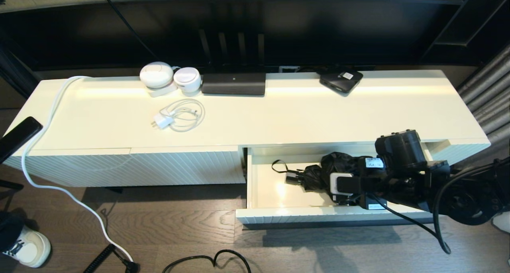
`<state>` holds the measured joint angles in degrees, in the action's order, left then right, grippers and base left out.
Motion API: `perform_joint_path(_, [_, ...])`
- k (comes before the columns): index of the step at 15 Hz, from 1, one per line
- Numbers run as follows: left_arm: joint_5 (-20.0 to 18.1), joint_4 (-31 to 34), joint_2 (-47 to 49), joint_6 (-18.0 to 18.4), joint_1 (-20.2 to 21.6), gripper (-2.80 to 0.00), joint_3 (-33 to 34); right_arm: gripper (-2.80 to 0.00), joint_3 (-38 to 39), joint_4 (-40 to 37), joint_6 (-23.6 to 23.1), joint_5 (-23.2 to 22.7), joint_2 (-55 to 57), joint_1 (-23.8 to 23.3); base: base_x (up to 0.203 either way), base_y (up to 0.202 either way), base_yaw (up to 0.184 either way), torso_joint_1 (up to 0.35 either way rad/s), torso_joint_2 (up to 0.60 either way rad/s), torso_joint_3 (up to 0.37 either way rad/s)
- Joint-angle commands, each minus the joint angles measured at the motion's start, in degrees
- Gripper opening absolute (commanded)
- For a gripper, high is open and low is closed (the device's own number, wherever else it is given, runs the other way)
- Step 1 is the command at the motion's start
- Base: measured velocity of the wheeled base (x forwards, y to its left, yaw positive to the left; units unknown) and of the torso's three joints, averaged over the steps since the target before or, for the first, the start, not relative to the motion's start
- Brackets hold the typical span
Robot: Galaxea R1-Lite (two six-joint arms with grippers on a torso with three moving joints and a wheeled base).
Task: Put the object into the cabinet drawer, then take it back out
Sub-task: Take the umbrella out of the drawer and put it on the table
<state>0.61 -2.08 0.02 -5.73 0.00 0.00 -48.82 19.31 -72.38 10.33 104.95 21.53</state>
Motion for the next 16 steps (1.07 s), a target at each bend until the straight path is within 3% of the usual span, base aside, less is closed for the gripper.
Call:
perform_joint_path(1, [0.01, -0.02, -0.02, -0.07, 0.0, -2.8, 0.0, 0.0, -0.65, 0.11, -0.4, 0.04, 1.48, 0.0, 0.0, 0.0, 0.0, 0.0, 0.0, 0.0])
perform_joint_path(16, [0.01, -0.02, -0.02, -0.07, 0.0, -2.8, 0.0, 0.0, -8.57, 0.11, -0.22, -0.07, 10.56, -1.67, 0.0, 0.0, 0.0, 0.0, 0.0, 0.0])
